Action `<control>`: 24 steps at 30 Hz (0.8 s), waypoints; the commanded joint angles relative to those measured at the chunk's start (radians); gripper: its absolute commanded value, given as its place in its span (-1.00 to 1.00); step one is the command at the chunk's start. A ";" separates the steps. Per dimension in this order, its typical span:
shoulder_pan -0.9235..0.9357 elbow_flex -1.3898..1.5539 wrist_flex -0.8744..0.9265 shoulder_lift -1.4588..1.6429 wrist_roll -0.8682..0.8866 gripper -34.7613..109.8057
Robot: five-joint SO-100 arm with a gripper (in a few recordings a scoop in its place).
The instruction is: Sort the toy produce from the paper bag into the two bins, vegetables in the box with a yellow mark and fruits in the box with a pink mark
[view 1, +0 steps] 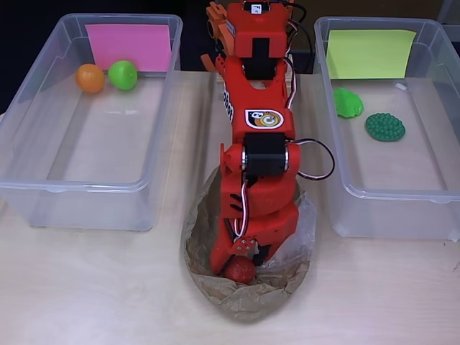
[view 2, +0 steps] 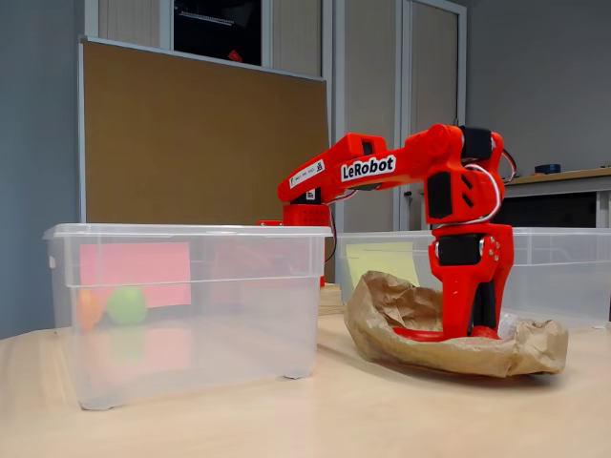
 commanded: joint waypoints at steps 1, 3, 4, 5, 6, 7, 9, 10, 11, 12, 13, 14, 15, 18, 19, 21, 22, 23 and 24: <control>-0.028 0.005 -0.006 0.071 -0.017 -0.12; -0.032 0.003 -0.011 0.067 -0.034 -0.11; -0.032 0.003 -0.011 0.066 -0.037 -0.12; -0.034 0.002 -0.011 0.064 -0.041 -0.13; -0.035 -0.002 -0.009 0.063 -0.046 -0.15; -0.037 -0.005 -0.009 0.063 -0.052 -0.19; -0.037 -0.008 -0.005 0.064 -0.063 -0.26; -0.037 -0.008 -0.002 0.066 -0.069 -0.27; -0.037 -0.011 0.006 0.066 -0.072 -0.27; -0.037 -0.015 0.018 0.067 -0.074 -0.27; -0.035 -0.023 0.032 0.067 -0.077 -0.28; -0.035 -0.031 0.048 0.069 -0.080 -0.28; -0.034 -0.040 0.067 0.072 -0.084 -0.28; -0.026 -0.051 0.146 0.106 -0.101 -0.28; -0.026 -0.040 0.170 0.133 -0.109 -0.28; -0.031 0.071 0.175 0.244 -0.129 -0.27; -0.038 0.195 0.133 0.341 -0.143 -0.26; -0.044 0.302 0.097 0.426 -0.155 -0.26; -0.049 0.365 0.084 0.485 -0.163 -0.27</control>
